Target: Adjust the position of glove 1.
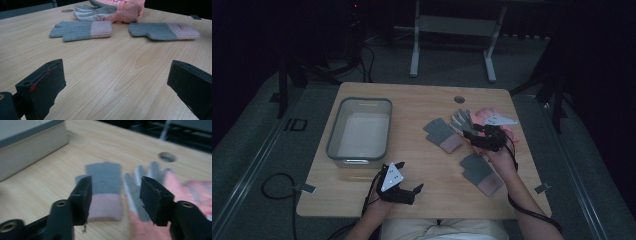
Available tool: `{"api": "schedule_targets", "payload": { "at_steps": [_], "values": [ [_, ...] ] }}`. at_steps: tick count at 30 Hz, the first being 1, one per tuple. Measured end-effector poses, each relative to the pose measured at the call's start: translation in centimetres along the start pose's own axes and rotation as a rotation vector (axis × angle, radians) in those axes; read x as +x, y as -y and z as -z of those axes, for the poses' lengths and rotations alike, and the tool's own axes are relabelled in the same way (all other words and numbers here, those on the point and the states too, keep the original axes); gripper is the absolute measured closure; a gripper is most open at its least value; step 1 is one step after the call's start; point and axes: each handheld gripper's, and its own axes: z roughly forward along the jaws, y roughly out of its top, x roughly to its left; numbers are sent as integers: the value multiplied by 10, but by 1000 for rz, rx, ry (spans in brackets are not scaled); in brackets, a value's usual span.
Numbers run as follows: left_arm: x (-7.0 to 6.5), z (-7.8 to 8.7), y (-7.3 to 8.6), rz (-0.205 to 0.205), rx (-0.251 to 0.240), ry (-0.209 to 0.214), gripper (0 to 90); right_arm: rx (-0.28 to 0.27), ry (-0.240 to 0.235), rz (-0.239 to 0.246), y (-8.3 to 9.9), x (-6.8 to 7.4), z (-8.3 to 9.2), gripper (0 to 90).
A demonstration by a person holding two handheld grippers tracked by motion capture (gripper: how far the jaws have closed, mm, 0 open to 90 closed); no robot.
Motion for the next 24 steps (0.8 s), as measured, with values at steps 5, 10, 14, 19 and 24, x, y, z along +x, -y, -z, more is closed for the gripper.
{"api": "schedule_targets", "payload": {
  "at_steps": [5,10,14,19,24],
  "values": [
    [0,0,0,1,-1,3,10,40,-57,9,-1,2,-21,509],
    [0,0,0,-2,0,5,11,81,-79,8,-3,3,-43,533],
    [0,0,0,-1,1,7,10,109,-79,19,-7,4,-61,559],
    [0,0,0,0,-2,10,11,148,-51,98,-11,7,-82,598],
    [1,1,0,1,-3,13,10,198,-73,96,-14,3,-103,612]
  ]
}}
